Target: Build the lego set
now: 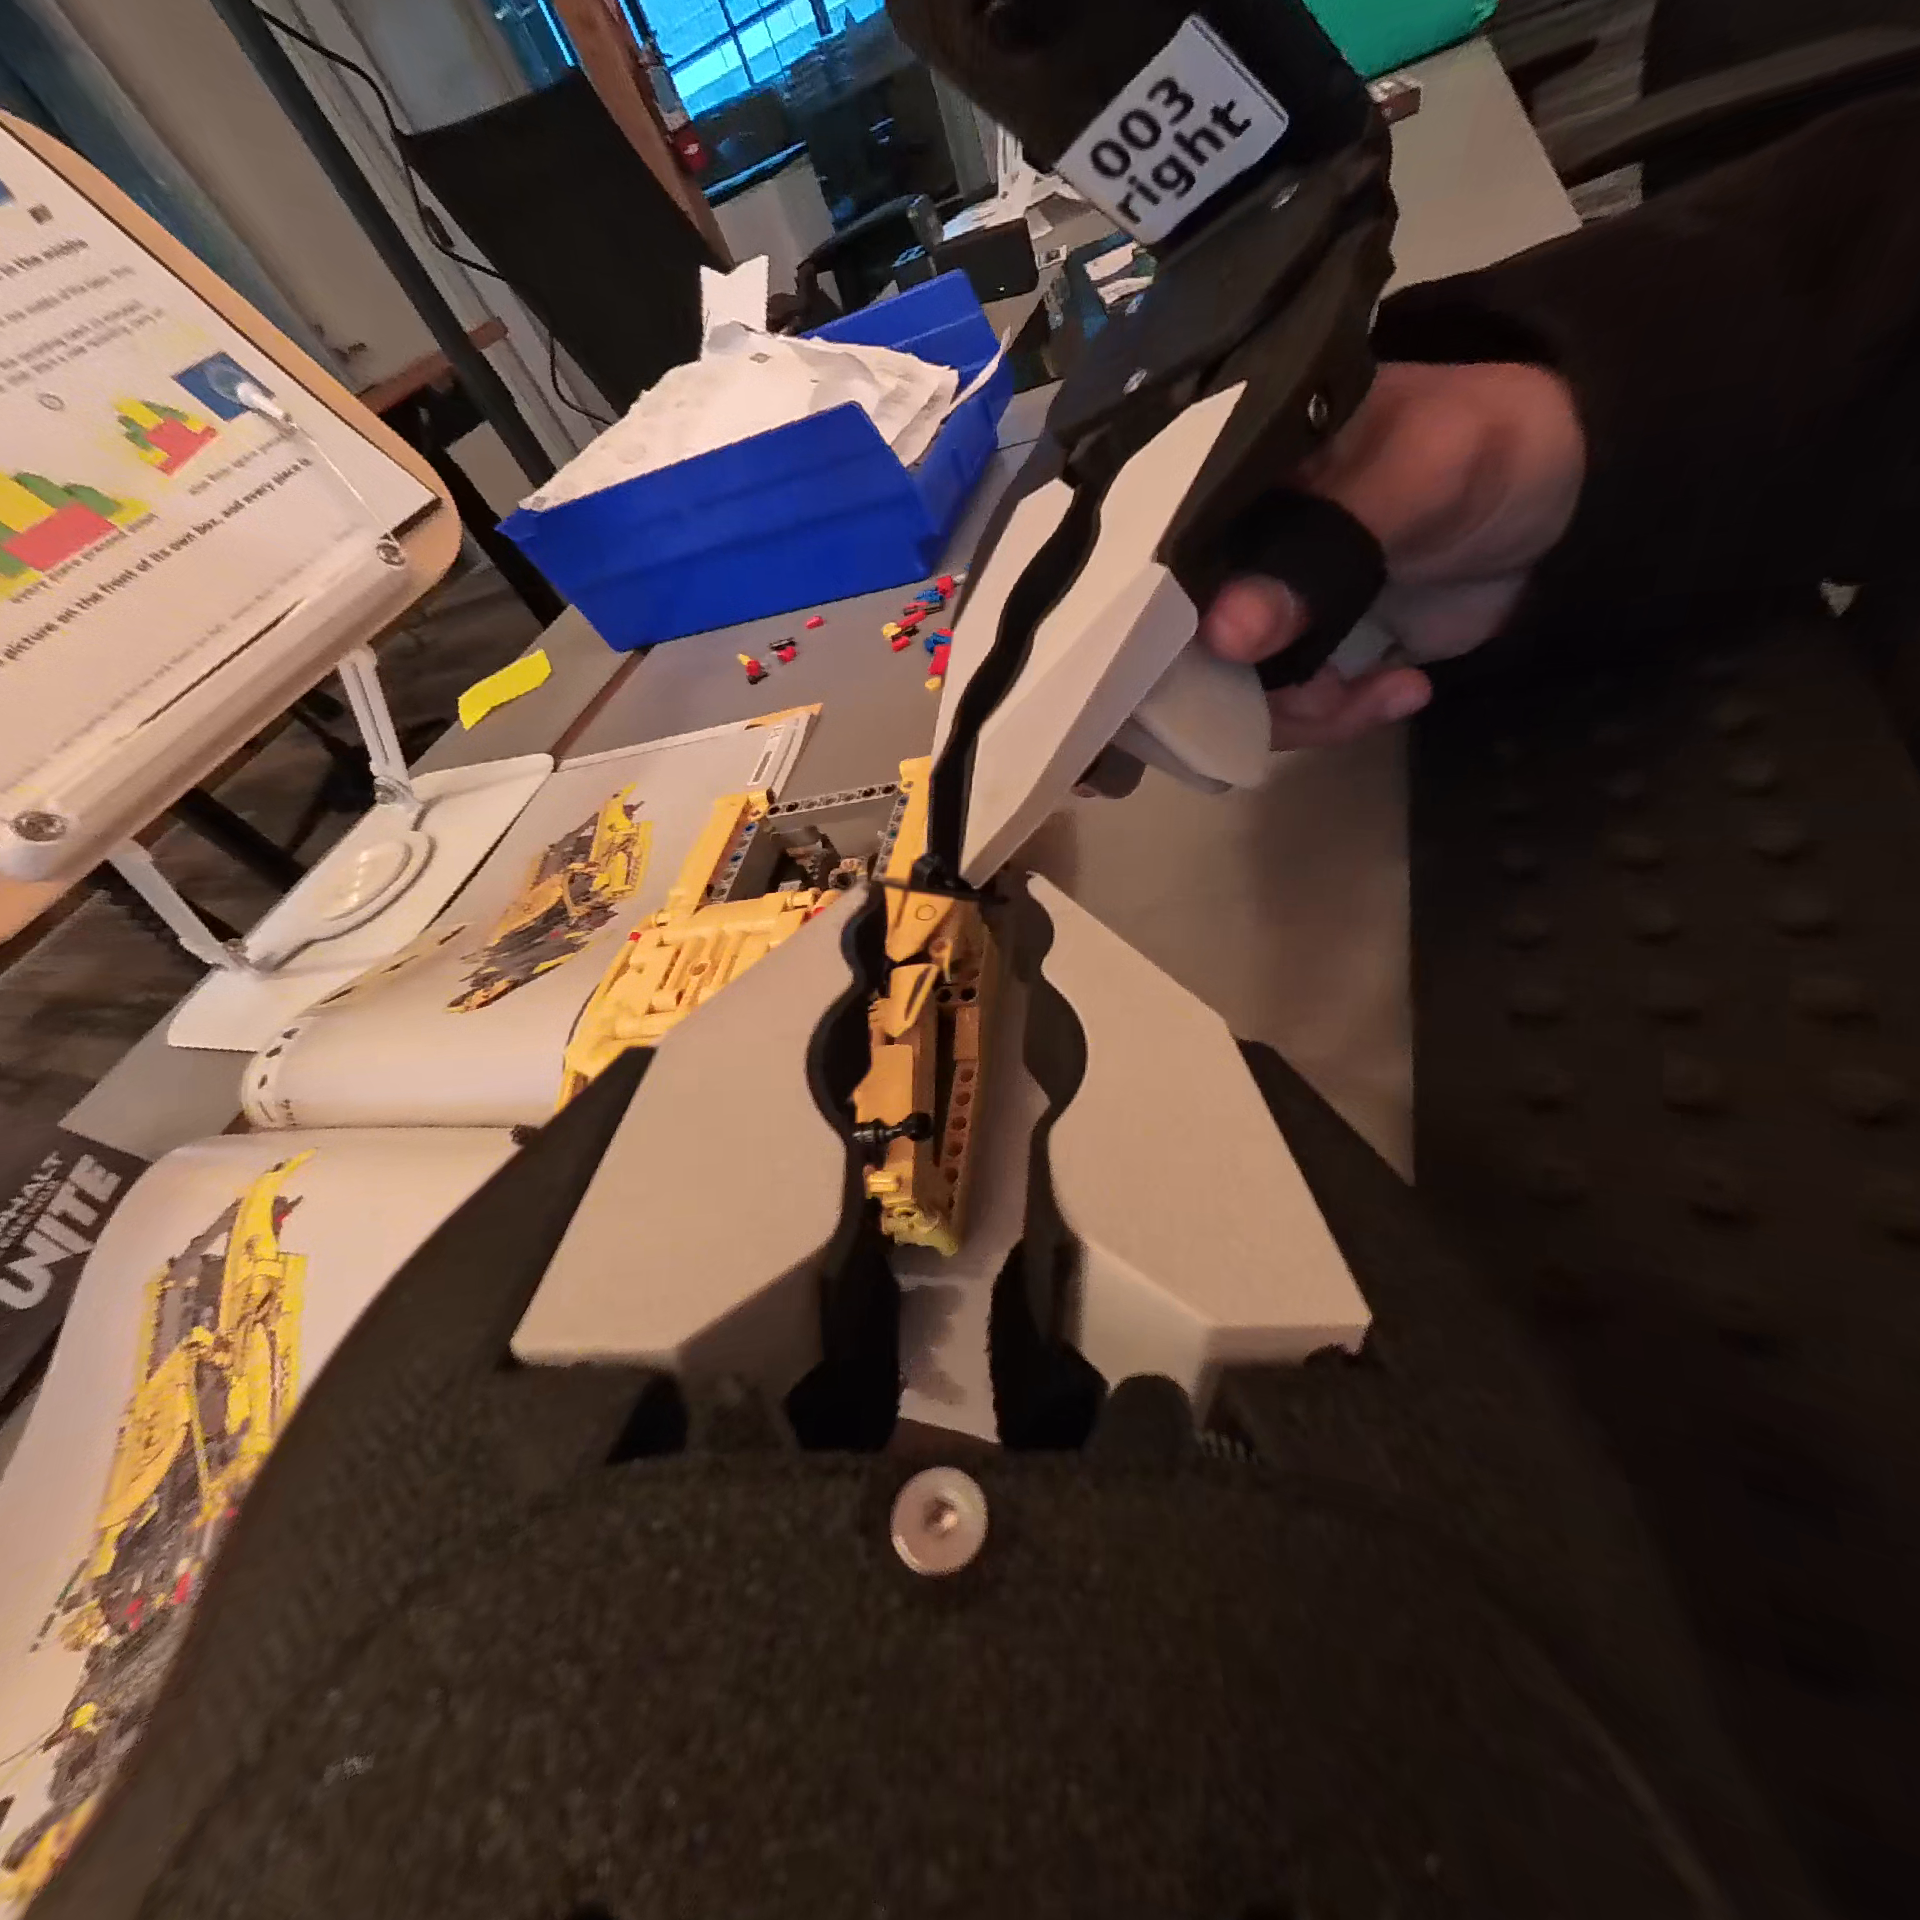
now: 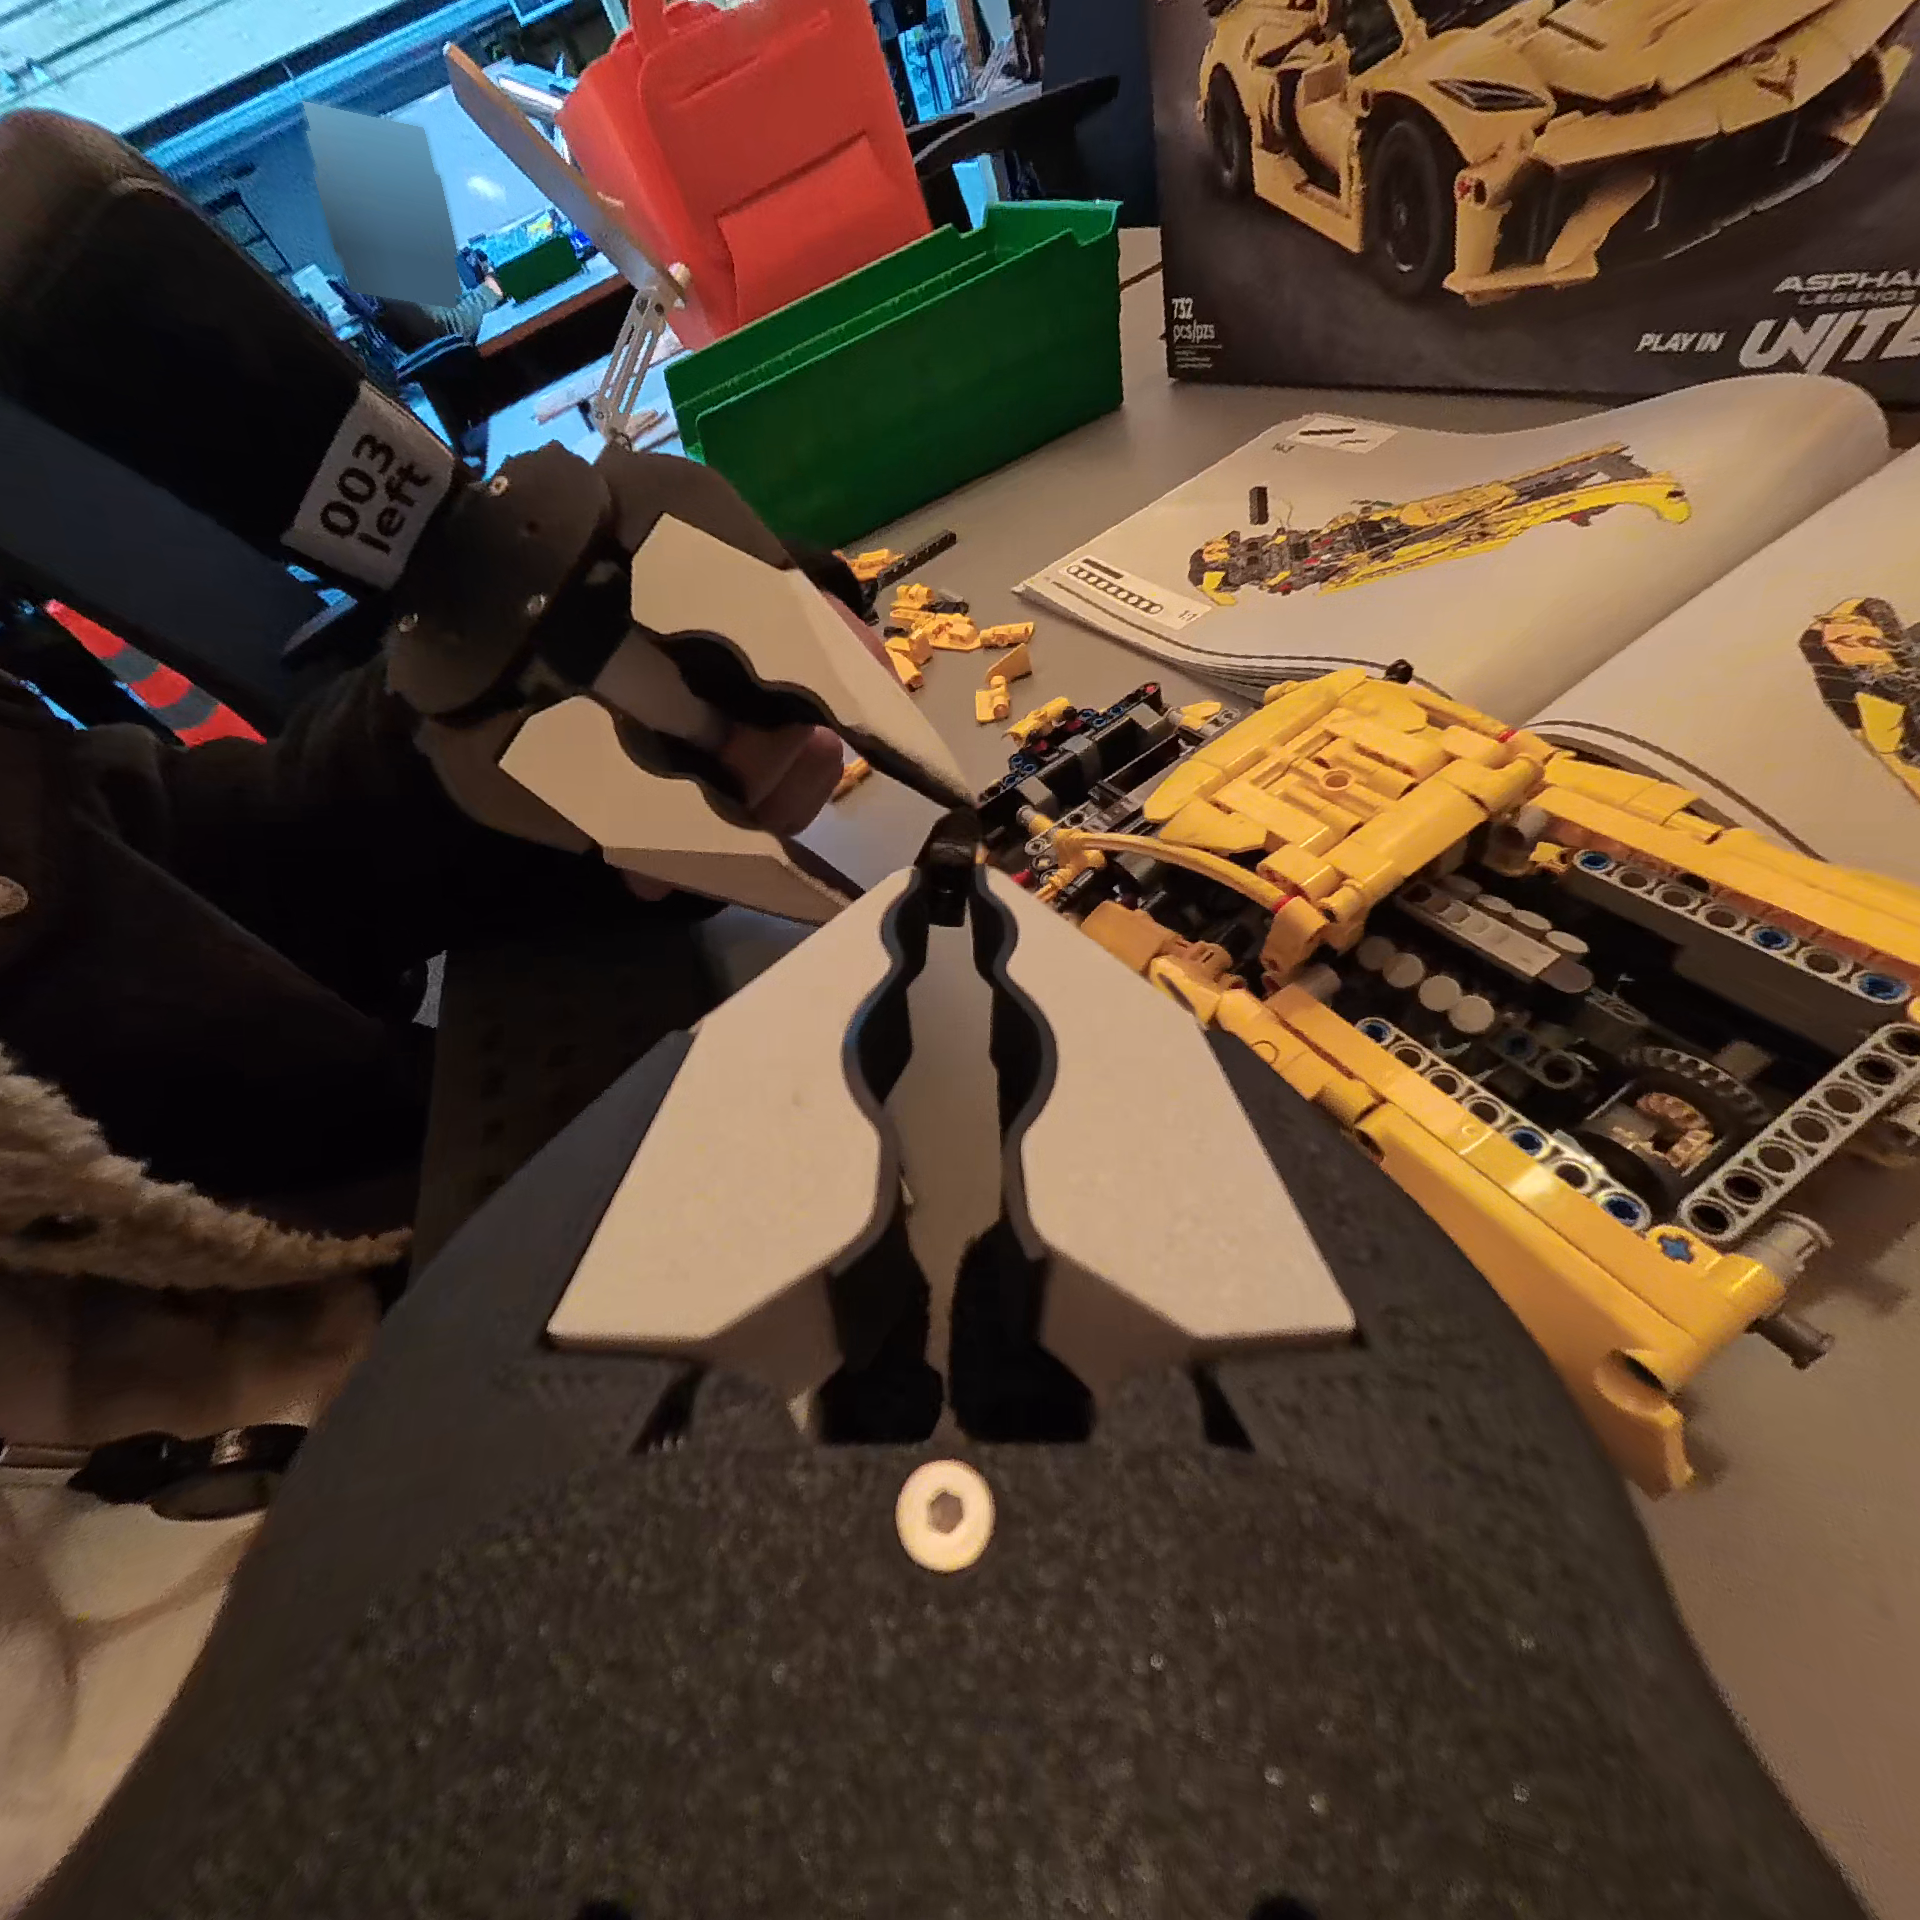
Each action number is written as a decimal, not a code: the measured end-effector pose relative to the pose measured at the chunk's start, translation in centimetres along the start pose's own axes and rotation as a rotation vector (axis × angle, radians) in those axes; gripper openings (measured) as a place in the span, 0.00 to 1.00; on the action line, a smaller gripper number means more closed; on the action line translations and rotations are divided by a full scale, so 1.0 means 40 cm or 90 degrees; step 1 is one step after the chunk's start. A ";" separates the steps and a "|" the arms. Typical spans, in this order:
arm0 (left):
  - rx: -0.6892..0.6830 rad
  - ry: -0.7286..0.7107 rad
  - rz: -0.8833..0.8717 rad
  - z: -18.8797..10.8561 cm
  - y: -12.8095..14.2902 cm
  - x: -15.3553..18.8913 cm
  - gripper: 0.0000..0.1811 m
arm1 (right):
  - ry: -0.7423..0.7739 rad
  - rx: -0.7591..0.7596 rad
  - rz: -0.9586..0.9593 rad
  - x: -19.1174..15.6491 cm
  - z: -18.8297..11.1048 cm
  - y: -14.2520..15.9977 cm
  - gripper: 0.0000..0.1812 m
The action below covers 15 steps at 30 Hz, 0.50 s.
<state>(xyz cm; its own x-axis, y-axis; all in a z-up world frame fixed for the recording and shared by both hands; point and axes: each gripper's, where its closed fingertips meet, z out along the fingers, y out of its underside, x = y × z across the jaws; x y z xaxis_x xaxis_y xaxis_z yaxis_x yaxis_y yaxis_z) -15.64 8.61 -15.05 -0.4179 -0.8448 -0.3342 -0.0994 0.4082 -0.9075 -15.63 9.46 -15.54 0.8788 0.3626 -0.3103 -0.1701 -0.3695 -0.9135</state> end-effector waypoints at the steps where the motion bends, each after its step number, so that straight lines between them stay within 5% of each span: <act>1: -0.002 -0.004 -0.012 0.000 0.002 -0.006 0.13 | 0.006 0.004 0.002 0.005 -0.002 -0.003 0.03; 15: -0.003 0.006 -0.016 0.006 -0.002 0.008 0.10 | -0.012 0.013 -0.007 -0.009 0.005 -0.003 0.04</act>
<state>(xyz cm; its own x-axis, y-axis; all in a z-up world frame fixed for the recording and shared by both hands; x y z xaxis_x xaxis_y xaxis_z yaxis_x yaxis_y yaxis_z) -15.54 8.23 -15.14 -0.4238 -0.8513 -0.3092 -0.1143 0.3890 -0.9141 -15.99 9.54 -15.36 0.8720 0.3825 -0.3056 -0.1702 -0.3485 -0.9217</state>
